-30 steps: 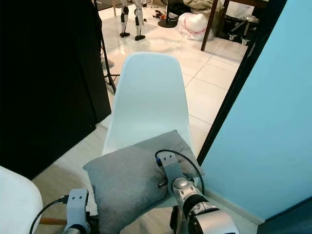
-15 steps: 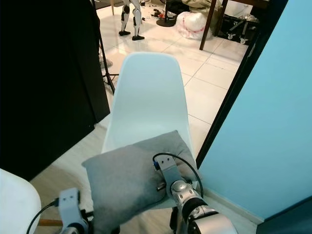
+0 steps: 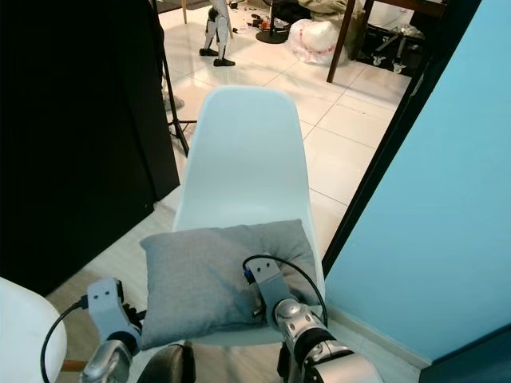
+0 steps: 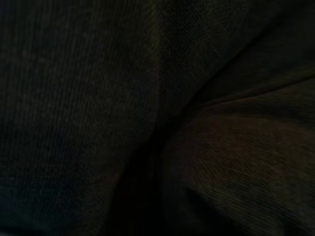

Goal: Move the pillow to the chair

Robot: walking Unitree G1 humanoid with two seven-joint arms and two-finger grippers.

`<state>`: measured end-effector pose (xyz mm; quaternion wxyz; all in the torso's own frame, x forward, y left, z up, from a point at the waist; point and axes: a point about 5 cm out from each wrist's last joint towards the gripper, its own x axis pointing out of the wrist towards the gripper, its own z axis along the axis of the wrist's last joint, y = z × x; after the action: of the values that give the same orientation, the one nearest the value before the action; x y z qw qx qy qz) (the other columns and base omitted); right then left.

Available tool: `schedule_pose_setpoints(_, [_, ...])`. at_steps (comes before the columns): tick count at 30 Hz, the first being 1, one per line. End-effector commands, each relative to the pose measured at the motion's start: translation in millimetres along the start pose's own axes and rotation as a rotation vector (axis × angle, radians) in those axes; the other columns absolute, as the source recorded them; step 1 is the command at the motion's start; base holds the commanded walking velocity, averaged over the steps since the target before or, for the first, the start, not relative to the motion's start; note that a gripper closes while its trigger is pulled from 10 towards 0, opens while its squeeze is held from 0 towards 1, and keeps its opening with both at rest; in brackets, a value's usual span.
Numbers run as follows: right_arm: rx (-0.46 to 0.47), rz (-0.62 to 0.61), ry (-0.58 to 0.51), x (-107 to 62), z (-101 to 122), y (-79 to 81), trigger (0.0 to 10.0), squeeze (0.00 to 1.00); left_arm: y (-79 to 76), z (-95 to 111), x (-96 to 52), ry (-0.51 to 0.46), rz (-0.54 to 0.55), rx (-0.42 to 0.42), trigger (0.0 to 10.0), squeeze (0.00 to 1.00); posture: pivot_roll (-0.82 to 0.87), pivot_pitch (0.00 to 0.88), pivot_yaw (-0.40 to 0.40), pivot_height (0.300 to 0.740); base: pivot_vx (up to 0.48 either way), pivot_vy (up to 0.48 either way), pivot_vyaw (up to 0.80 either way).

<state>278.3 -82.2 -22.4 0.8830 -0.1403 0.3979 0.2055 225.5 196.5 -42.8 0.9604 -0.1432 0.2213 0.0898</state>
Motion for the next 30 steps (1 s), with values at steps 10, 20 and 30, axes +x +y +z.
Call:
schedule_pose_setpoints(10, [-0.014,0.258,-0.006,-0.8,9.1,18.4,10.0,1.0,-4.5,-19.9,-9.1,0.064,-0.022,-0.006,10.0,0.0,0.1,0.104,-0.113,0.611,0.0,0.0,0.0])
schedule_pose_setpoints(20, [-0.426,0.676,0.01,-13.4,19.3,23.3,10.0,1.0,-5.1,-18.0,-7.0,0.07,-0.02,0.006,10.0,0.0,0.09,0.1,-0.104,0.611,0.0,0.0,0.0])
schedule_pose_setpoints(30, [-0.329,0.974,-0.231,-36.3,61.0,11.3,10.0,1.0,-5.8,-18.8,-7.2,0.075,-0.026,0.014,10.0,0.0,0.09,0.081,-0.115,0.611,0.0,0.0,0.0])
